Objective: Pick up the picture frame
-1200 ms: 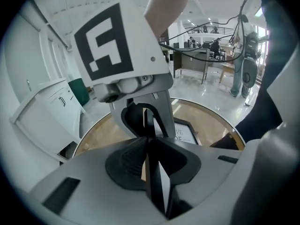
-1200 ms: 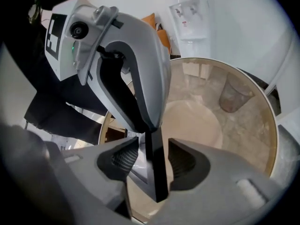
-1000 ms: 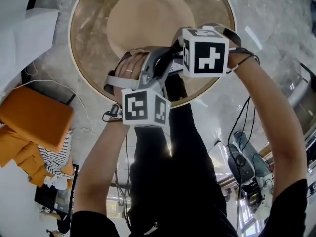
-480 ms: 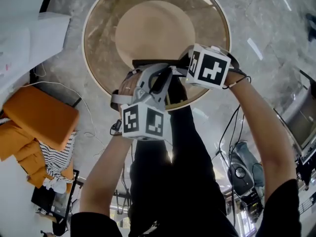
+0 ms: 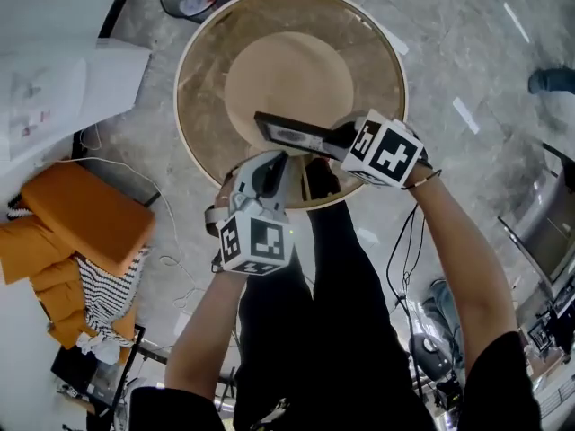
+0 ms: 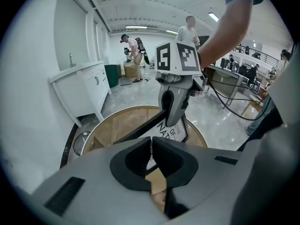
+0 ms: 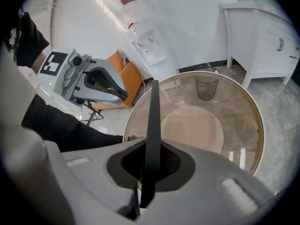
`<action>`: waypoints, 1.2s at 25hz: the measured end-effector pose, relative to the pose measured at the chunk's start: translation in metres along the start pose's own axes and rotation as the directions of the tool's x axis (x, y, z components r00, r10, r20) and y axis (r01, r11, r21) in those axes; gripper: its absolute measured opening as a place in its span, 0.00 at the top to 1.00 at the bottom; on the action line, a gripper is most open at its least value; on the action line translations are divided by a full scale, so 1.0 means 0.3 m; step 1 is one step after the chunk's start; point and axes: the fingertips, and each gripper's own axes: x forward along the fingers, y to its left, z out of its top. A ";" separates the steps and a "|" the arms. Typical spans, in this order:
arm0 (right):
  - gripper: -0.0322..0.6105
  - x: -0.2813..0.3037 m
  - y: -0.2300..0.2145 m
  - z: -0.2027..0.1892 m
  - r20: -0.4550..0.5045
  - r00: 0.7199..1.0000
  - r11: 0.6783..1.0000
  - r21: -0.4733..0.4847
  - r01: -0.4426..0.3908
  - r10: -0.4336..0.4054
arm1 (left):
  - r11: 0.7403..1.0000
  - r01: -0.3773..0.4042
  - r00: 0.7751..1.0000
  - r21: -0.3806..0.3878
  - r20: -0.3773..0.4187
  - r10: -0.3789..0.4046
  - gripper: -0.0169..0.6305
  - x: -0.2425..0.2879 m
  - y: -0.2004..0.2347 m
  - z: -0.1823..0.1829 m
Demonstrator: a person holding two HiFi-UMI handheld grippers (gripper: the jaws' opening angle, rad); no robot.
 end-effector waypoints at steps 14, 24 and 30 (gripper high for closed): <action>0.93 -0.508 0.187 0.248 0.315 0.921 0.973 0.094 0.209 -0.228 | 0.993 -0.112 0.988 -0.049 0.104 0.116 0.95 -0.334 0.123 0.349; 0.93 -0.901 0.298 0.464 0.526 0.778 0.937 0.151 0.314 -0.345 | 0.971 -0.206 0.946 -0.123 0.227 0.229 0.95 -0.606 0.251 0.607; 0.93 -1.090 0.371 0.553 0.605 0.685 0.910 0.198 0.364 -0.406 | 0.962 -0.249 0.911 -0.113 0.310 0.272 0.95 -0.755 0.303 0.758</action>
